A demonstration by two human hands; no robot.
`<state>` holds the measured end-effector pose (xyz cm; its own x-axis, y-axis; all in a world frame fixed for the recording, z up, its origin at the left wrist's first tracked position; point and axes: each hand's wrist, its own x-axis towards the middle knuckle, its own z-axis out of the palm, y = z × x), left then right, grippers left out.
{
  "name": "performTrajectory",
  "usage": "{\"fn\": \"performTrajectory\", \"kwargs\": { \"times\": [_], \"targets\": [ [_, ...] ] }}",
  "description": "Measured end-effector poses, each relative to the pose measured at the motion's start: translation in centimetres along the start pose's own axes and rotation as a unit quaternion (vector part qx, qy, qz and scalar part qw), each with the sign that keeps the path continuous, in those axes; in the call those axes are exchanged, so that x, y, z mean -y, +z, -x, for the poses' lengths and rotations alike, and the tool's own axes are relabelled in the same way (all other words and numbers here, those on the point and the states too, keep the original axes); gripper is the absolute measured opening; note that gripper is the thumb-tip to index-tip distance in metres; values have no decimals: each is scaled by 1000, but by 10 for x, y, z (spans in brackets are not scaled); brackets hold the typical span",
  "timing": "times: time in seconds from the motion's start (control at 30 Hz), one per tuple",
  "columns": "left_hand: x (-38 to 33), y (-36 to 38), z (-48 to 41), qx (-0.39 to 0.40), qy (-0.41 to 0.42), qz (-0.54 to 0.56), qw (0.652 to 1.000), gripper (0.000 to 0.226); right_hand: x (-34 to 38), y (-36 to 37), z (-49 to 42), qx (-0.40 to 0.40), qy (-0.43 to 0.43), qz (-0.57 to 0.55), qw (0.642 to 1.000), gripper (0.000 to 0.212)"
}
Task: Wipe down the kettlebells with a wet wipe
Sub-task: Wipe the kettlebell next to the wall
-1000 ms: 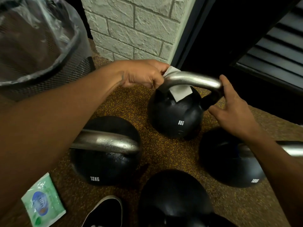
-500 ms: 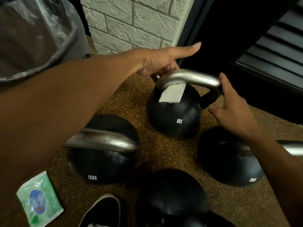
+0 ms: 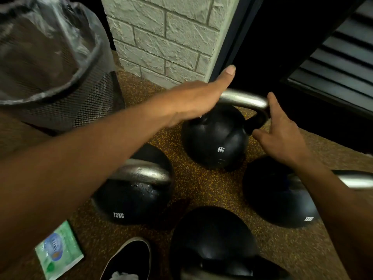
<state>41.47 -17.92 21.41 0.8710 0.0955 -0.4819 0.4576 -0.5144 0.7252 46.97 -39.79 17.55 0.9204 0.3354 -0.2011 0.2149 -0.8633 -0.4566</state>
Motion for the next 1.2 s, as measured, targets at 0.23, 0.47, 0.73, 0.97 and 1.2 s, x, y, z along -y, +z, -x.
{"fn": "performTrajectory", "kwargs": {
  "times": [0.23,0.47,0.73,0.97,1.2],
  "targets": [
    [-36,32,12,-129,-140,424,886,76,1,-4,-2,6,8,0,1000,95],
    [-60,46,9,-205,-152,779,573,72,7,-6,-2,15,31,2,999,92],
    [-27,64,7,-118,-95,932,330,77,13,-10,-2,20,51,30,998,89],
    [-16,91,-2,-83,-23,941,327,82,15,-13,-3,35,52,46,997,87],
    [-15,103,-6,-75,2,924,376,88,15,-14,-1,35,51,46,997,88]
  ]
}}
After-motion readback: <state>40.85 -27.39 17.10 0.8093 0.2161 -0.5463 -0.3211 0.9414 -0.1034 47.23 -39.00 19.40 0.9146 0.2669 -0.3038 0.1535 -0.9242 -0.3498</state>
